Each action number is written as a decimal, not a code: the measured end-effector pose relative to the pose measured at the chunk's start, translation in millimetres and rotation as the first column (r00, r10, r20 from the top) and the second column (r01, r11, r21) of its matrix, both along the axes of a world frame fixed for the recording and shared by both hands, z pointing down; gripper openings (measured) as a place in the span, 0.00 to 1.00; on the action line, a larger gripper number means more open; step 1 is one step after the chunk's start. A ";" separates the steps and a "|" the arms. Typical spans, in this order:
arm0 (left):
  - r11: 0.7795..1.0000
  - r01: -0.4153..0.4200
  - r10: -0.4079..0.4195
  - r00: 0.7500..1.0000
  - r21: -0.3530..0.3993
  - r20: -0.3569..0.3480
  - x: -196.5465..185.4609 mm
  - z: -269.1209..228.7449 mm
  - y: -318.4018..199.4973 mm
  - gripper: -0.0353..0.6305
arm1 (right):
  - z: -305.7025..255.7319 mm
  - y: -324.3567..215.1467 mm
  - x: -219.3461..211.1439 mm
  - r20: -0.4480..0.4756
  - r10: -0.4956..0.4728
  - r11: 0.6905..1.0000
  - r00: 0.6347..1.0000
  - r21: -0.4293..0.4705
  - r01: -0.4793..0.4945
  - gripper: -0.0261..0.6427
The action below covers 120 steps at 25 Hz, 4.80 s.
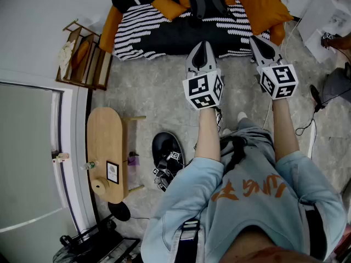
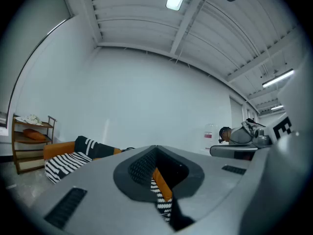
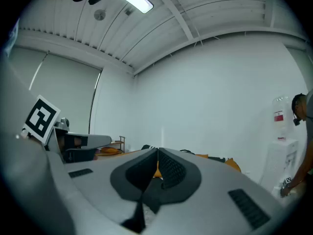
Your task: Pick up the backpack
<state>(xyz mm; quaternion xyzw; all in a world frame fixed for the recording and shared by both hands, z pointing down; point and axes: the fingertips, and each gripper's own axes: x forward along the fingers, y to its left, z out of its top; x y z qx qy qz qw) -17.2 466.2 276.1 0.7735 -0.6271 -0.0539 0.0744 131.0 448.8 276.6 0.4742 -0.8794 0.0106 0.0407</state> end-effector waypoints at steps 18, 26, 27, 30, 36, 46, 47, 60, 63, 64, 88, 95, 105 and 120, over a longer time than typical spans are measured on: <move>1.000 -0.002 0.003 0.995 0.014 -0.099 -40.0 20.5 -6.8 0.09 | 10.7 -18.5 8.6 0.022 0.045 0.999 0.999 -0.011 -0.044 0.08; 0.998 0.059 -0.057 0.994 0.017 -0.098 -70.2 26.2 -36.6 0.09 | 13.4 -64.5 -16.3 0.032 -0.014 1.000 0.999 -0.002 0.014 0.08; 0.998 0.067 -0.066 0.993 0.013 -0.100 -74.6 29.7 -43.1 0.09 | 17.5 -72.7 -21.1 0.033 -0.027 1.000 0.999 -0.005 0.027 0.08; 0.997 0.081 -0.081 0.993 0.001 -0.090 -81.6 36.5 -69.9 0.09 | 26.5 -105.1 -28.8 0.051 -0.049 0.999 0.998 -0.015 0.049 0.08; 0.996 0.086 -0.089 0.994 -0.039 -0.069 -80.9 46.0 -156.8 0.09 | 38.7 -196.3 -31.5 0.079 -0.065 0.996 0.995 -0.049 0.069 0.08; 0.978 0.006 -0.020 0.998 -0.209 -0.068 -20.2 95.9 -357.8 0.09 | 82.1 -399.1 25.0 0.170 0.016 0.977 0.985 -0.212 0.021 0.08; 0.975 0.000 -0.015 0.998 -0.223 -0.066 -15.1 100.8 -377.2 0.09 | 86.7 -418.7 31.4 0.175 0.027 0.975 0.984 -0.224 0.013 0.08; 0.945 -0.005 -0.016 0.998 -0.326 -0.059 4.9 144.5 -500.4 0.09 | 124.6 -543.1 38.2 0.222 -0.008 0.954 0.975 -0.289 0.073 0.08; 0.939 0.018 -0.042 0.997 -0.343 -0.062 -8.1 155.4 -513.6 0.09 | 133.0 -556.0 21.0 0.217 -0.053 0.949 0.975 -0.293 0.117 0.08; 0.936 0.021 -0.047 0.997 -0.350 -0.066 -12.1 160.5 -518.6 0.09 | 137.0 -560.7 16.2 0.210 -0.064 0.946 0.976 -0.298 0.126 0.08; 0.791 -0.042 -0.081 0.982 -0.610 -0.173 -88.1 313.5 -663.8 0.09 | 276.4 -700.9 -71.4 0.071 -0.101 0.822 0.992 -0.555 0.123 0.09; 0.765 -0.042 -0.084 0.983 -0.643 -0.164 -110.4 346.8 -698.3 0.09 | 318.7 -728.1 -77.8 0.034 -0.103 0.785 0.994 -0.612 0.102 0.10; 0.718 -0.163 0.049 0.982 -0.677 -0.184 -104.4 376.4 -747.8 0.35 | 362.5 -772.8 -89.2 -0.008 -0.123 0.719 0.992 -0.690 0.083 0.36; 0.664 -0.302 0.197 0.953 -0.684 -0.229 -85.2 395.2 -806.7 0.41 | 389.4 -813.5 -106.5 -0.041 -0.165 0.664 0.985 -0.744 0.080 0.41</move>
